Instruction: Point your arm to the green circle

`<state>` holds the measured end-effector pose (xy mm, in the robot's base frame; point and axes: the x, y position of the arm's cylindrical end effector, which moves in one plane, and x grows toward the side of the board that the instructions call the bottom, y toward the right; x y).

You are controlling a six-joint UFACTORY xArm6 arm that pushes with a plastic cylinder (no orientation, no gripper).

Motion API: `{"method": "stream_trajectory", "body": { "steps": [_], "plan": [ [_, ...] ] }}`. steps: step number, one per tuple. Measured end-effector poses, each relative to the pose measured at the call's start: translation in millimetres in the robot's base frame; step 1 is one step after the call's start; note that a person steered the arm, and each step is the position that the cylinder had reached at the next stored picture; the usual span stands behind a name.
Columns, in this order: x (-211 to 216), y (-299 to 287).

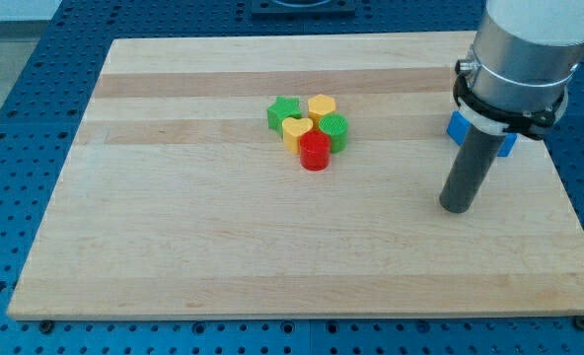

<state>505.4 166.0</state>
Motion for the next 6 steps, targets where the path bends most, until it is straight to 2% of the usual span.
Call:
{"method": "stream_trajectory", "body": {
  "steps": [3, 4, 5, 6],
  "plan": [
    [18, 9],
    [15, -14],
    [-12, -51],
    [-52, -53]
  ]
}}
